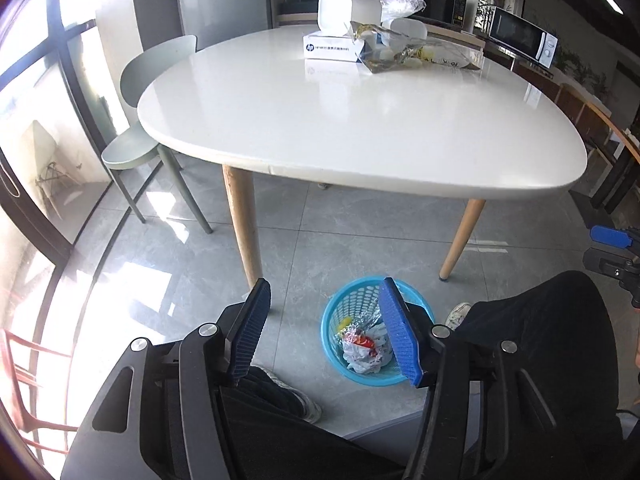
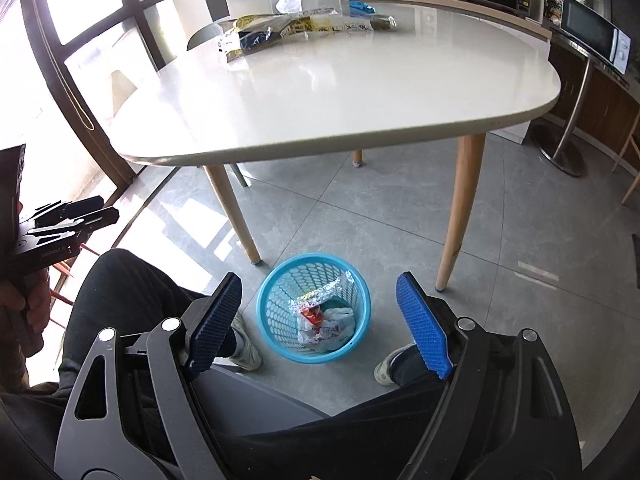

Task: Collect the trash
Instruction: 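Raise both tools back toward the remaining items on the table, then grasp the white plastic cup with the left tool while the right tool grasps the gold-printed wrapper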

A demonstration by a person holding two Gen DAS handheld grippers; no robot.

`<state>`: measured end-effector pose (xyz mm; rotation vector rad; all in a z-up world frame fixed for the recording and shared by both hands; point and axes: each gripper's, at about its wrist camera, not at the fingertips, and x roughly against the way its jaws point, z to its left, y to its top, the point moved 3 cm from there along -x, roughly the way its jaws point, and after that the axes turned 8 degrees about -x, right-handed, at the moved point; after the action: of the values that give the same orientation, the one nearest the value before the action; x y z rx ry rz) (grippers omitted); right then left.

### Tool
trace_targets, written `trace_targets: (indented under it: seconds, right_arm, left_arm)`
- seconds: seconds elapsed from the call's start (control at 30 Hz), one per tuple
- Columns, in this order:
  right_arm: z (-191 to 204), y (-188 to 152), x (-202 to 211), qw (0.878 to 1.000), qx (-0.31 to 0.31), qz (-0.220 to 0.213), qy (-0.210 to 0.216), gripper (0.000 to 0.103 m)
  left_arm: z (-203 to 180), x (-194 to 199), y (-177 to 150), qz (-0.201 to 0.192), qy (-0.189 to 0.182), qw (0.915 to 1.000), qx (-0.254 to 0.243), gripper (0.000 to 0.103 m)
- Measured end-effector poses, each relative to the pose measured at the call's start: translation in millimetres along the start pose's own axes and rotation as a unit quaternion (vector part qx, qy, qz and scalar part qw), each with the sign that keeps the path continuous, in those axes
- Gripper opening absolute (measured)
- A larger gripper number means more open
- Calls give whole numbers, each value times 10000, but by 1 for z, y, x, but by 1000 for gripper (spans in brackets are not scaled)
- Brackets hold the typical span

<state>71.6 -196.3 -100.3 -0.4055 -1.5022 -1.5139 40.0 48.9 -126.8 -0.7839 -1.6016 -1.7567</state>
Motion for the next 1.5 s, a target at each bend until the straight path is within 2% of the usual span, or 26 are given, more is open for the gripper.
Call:
trace_targets:
  seconds: [0.3, 0.47, 0.7, 1.07, 1.2, 1.33, 1.5]
  right_arm:
    - [14, 59, 24, 9981, 305, -529, 9, 81]
    - [17, 85, 24, 9972, 392, -642, 43, 84]
    - [24, 124, 13, 9940, 816, -730, -63, 85]
    - [22, 181, -14, 9886, 1327, -683, -183, 85]
    - [25, 197, -27, 9847, 1568, -632, -414, 85]
    - [28, 214, -43, 9842, 1664, -490, -353, 85]
    - [23, 231, -68, 9785, 1968, -312, -527, 85]
  left_arm:
    - [11, 31, 64, -747, 135, 9970, 129, 58]
    - [7, 36, 89, -936, 80, 9955, 142, 58]
    - [11, 35, 122, -1139, 39, 9933, 196, 58]
    - [11, 12, 167, -1208, -36, 9926, 137, 58]
    - [12, 1, 182, -1172, -50, 9930, 122, 58]
    - [17, -11, 194, -1108, -86, 9937, 178, 58]
    - [18, -27, 205, -982, -196, 9948, 209, 58]
